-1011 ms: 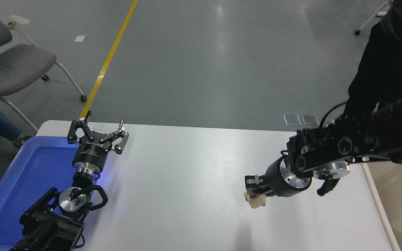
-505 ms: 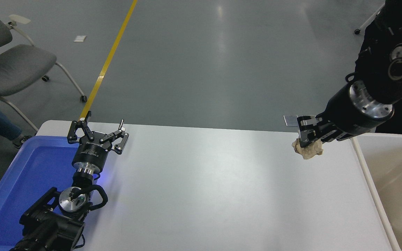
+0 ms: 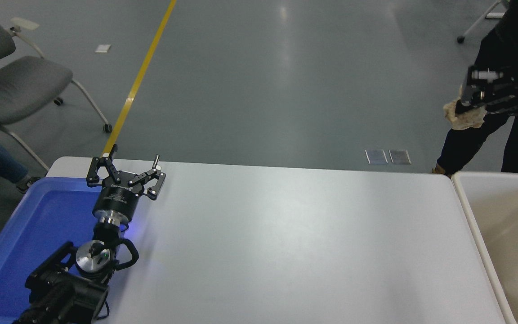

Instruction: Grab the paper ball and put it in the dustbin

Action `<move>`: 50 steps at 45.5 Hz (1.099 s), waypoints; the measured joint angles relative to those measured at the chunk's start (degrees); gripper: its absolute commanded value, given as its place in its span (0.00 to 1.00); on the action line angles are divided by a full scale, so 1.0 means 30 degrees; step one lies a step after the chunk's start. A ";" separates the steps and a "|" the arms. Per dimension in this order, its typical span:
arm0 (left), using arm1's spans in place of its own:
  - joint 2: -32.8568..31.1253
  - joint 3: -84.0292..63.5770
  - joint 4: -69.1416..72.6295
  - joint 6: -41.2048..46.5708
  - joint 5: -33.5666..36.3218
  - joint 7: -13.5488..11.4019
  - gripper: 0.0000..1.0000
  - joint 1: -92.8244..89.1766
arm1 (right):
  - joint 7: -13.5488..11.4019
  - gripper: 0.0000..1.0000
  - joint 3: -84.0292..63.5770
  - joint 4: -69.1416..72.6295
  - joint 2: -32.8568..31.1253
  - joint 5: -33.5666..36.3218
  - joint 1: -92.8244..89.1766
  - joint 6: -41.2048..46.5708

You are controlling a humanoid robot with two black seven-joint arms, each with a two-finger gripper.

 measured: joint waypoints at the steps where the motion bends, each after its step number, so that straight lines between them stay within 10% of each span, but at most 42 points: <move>1: 0.0009 -0.0002 0.0005 0.0000 -0.0006 -0.0003 0.99 -0.0006 | 0.0002 0.00 0.0379 -0.0518 -0.0318 0.0067 -0.0540 -0.0238; 19: 0.0008 -0.0001 0.0006 -0.0007 -0.0005 -0.0003 0.99 -0.0002 | -0.0032 0.00 1.1565 -0.9393 -0.2687 0.2485 -1.4600 -0.4602; 50: 0.0007 0.0003 0.0004 0.0004 -0.0002 -0.0002 0.99 -0.0003 | -0.0029 0.00 2.7706 -2.3306 0.8702 0.3744 -2.9361 -0.8819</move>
